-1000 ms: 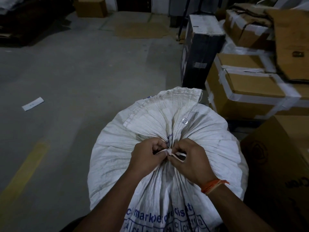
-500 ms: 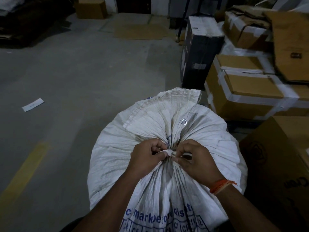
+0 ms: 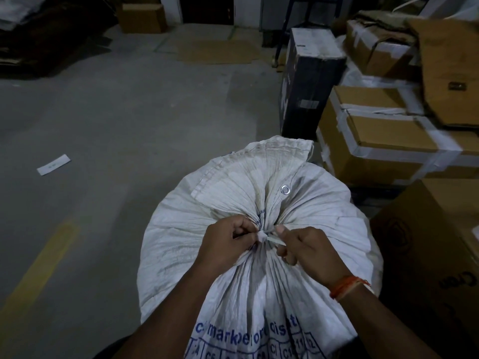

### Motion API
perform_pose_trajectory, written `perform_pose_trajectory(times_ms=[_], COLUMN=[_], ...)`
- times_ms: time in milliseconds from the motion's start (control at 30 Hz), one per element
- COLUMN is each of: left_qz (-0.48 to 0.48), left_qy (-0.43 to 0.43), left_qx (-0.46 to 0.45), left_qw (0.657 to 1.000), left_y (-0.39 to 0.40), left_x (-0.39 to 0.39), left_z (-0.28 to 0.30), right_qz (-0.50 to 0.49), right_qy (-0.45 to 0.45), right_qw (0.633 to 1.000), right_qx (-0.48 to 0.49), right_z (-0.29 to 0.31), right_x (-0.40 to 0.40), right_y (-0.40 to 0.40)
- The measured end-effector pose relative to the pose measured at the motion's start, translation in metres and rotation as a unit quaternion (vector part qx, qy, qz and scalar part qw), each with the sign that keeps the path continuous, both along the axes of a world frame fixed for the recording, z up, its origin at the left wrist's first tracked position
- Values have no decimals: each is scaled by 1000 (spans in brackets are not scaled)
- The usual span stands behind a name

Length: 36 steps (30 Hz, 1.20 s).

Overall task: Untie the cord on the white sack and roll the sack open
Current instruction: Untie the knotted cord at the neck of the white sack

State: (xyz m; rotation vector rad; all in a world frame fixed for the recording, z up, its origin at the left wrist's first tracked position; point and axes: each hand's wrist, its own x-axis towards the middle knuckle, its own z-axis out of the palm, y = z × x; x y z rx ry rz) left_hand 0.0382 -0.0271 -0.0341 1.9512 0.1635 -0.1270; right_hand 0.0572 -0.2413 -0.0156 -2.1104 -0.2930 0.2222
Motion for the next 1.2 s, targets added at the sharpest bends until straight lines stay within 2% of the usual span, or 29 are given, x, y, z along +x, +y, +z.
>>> perform_pose_trajectory(times_ms=[133, 400, 600, 1200], left_qz=[2, -24, -35, -24], left_qy=[-6, -47, -44, -70], left_qx=[-9, 5, 19, 8], left_qw=[1000, 999, 998, 997], left_y=[0, -2, -1, -2], left_x=[0, 0, 0, 3], left_z=[-1, 3, 2, -15], right_qz=[-4, -5, -16, -36], right_qy=[-77, -46, -91, -136], right_qw=[992, 998, 994, 989], right_qx=[-97, -49, -51, -45], right_z=[-10, -12, -14, -24], right_x=[6, 6, 4, 4], right_y=[1, 3, 8, 15])
